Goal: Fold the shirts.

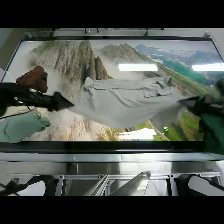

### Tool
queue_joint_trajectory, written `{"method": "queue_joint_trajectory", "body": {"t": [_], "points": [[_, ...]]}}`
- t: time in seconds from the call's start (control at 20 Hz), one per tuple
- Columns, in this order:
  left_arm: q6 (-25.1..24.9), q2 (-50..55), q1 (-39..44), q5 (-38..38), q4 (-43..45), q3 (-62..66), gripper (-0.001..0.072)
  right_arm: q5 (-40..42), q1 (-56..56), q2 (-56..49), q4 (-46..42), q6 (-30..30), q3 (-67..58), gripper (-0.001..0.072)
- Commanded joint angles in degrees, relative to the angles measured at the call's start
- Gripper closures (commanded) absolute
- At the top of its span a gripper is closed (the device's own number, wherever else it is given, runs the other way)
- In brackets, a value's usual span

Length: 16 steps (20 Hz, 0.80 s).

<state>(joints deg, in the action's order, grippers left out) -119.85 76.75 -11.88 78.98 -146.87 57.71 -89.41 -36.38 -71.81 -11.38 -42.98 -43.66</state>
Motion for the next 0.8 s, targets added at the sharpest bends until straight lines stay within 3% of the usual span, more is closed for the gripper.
{"method": "queue_joint_trajectory", "body": {"t": [0.0, 0.2, 0.3, 0.35, 0.45, 0.55, 0.65, 0.75], "points": [[-2.6, -17.0, -4.8, 6.4, -13.7, 10.0, 0.0687, -4.4, -5.4, 18.8, 25.2, 3.7, -5.3, 0.0699], [0.9, -36.9, -20.0, -8.0, -14.3, 27.0, 0.0687, 18.3, -15.0, 39.3, 34.6, 3.8, -15.3, 0.0701], [1.4, -40.7, -30.8, -7.7, -14.4, 35.2, 0.0687, 25.9, -15.9, 43.4, 35.0, 3.8, -21.0, 0.0701], [1.9, -40.9, -34.8, -5.6, -14.6, 39.4, 0.0687, 25.9, -15.9, 43.6, 35.0, 3.8, -24.5, 0.0701], [4.3, -38.6, -33.3, -3.0, -14.6, 45.8, 0.0687, 25.6, -15.9, 42.8, 31.5, 3.8, -32.3, 0.0701], [6.6, -34.0, -26.8, 1.6, -13.0, 50.9, 0.0687, 25.5, -15.9, 41.3, 20.7, 0.1, -38.7, 0.0700], [11.0, -28.7, -19.7, 9.1, -5.7, 55.3, 0.0687, 23.5, -15.4, 40.2, 12.8, -5.9, -40.8, 0.0700], [12.7, -24.2, -14.1, 12.7, 0.6, 57.8, 0.0687, 20.2, -14.8, 39.1, 8.0, -6.8, -40.8, 0.0700]]}}
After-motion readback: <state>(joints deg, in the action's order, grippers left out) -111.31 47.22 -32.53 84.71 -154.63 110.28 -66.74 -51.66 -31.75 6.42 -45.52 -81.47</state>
